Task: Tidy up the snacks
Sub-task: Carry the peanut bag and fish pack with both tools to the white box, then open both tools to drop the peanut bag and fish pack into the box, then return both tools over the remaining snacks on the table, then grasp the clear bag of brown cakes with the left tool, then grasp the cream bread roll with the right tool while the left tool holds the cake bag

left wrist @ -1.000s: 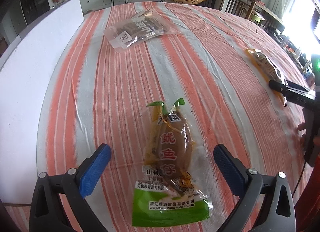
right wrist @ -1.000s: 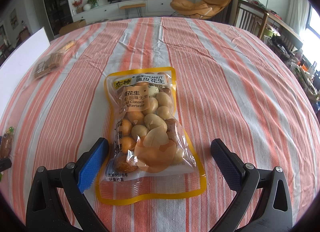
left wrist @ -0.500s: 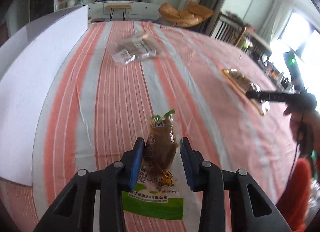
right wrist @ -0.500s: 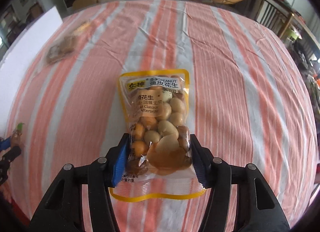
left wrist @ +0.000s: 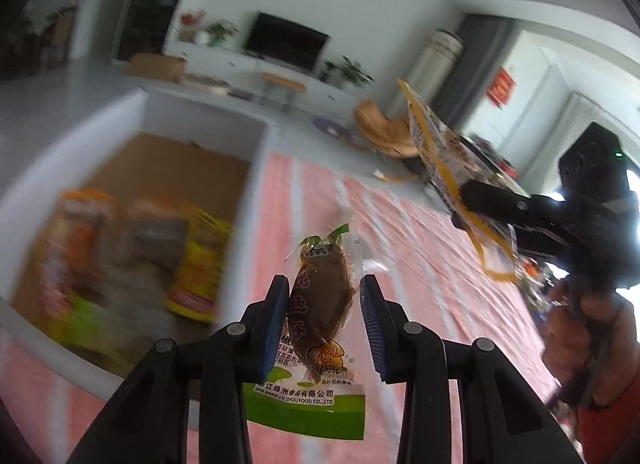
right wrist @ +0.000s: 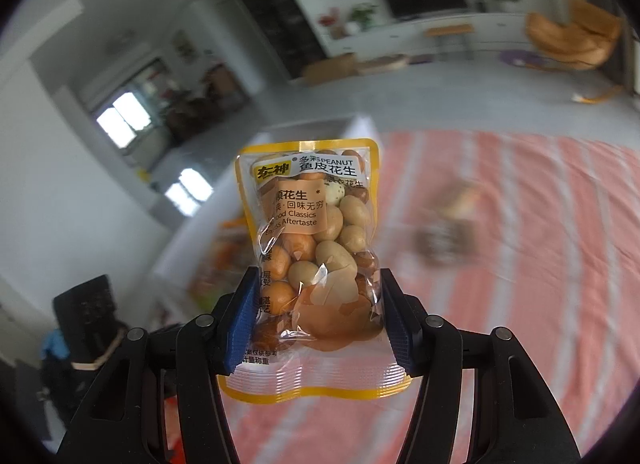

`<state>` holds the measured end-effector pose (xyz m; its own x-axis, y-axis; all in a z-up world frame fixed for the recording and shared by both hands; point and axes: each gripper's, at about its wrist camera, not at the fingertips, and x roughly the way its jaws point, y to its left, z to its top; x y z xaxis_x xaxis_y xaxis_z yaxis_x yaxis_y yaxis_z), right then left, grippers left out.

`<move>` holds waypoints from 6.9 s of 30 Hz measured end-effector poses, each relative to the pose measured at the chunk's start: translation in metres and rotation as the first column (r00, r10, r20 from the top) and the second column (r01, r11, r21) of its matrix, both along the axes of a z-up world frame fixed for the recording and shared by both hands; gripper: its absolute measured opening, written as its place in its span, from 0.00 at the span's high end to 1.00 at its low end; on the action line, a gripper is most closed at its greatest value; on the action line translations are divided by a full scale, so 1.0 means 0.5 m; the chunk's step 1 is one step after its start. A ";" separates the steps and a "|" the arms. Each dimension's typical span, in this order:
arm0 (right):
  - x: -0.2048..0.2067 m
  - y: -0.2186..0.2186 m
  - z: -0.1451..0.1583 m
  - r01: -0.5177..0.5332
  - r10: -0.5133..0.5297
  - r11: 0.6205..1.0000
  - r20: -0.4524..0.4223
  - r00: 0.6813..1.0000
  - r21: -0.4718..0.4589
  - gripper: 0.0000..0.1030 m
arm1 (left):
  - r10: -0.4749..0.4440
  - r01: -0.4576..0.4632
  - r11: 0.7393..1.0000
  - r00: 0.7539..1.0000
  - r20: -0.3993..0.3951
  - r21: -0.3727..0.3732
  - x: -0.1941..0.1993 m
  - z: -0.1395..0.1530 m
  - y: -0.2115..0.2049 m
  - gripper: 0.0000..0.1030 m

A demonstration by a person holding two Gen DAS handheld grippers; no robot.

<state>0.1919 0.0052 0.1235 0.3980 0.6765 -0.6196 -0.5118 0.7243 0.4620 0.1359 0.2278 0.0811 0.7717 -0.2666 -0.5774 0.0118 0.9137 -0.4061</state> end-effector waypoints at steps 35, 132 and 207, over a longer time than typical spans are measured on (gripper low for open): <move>-0.012 -0.497 -0.413 0.480 -0.482 0.750 0.120 0.868 -0.455 0.04 | -0.156 0.222 0.938 0.957 -0.244 0.268 0.099 -0.321 -0.459 0.00; -0.058 -0.517 -0.414 0.487 -0.489 0.738 0.127 0.863 -0.467 0.00 | -0.094 0.192 0.904 0.961 -0.259 0.382 0.131 -0.333 -0.319 0.00; -0.154 -0.357 -0.407 0.298 -0.270 0.829 0.127 0.954 -0.472 0.01 | -0.081 0.177 0.907 0.964 -0.255 0.382 0.142 -0.337 -0.319 0.00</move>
<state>0.1151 -0.1731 -0.0802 0.5678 0.1507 -0.8092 -0.2626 0.9649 -0.0046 0.2068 0.0682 -0.0872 0.5810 -0.0661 -0.8112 0.0921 0.9956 -0.0151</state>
